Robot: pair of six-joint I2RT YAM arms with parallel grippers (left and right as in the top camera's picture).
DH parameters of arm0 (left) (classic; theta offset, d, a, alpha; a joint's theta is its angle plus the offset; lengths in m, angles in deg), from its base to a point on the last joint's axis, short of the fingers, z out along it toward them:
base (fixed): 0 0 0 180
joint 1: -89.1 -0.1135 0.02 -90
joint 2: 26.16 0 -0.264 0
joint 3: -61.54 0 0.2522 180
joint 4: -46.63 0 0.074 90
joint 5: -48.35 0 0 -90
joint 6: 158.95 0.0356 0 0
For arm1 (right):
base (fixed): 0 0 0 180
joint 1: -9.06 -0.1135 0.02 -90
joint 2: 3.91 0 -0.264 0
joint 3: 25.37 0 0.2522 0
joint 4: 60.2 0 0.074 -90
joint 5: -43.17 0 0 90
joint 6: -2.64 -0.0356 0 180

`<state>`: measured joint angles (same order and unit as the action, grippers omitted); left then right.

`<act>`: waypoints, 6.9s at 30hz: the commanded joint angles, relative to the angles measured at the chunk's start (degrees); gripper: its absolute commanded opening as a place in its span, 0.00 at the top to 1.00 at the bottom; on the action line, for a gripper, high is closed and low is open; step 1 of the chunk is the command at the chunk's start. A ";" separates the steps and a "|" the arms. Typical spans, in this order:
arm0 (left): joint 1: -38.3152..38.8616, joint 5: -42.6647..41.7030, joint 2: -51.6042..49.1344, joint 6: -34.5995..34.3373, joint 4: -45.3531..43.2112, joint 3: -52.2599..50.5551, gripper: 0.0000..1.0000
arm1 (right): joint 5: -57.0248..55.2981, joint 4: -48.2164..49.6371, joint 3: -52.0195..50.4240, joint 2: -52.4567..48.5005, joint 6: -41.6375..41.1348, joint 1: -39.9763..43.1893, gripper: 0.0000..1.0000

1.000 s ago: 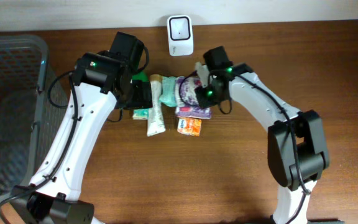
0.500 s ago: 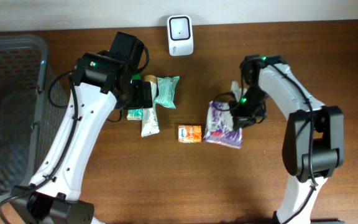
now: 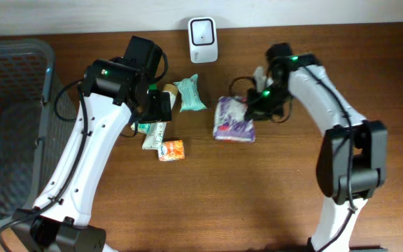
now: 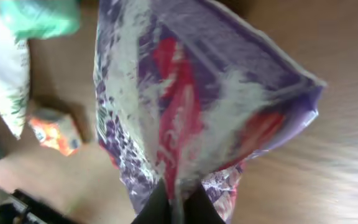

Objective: Scan the item barcode

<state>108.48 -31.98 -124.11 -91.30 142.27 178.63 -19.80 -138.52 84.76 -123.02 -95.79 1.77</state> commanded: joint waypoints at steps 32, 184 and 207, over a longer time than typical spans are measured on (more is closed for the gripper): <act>-0.26 0.02 0.24 -0.76 0.07 0.13 0.01 | 12.48 26.53 -16.33 0.68 -0.09 1.64 0.96; -0.70 0.02 0.24 -0.79 0.07 0.13 0.01 | 13.49 42.05 2.21 -10.56 -29.03 48.19 0.01; -0.70 0.02 0.24 -0.76 0.07 0.13 0.01 | -4.85 15.47 -1.70 8.63 -5.33 -1.64 0.01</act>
<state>108.15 -31.98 -124.11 -91.32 142.25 178.63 -19.37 -127.54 83.34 -111.61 -101.97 5.42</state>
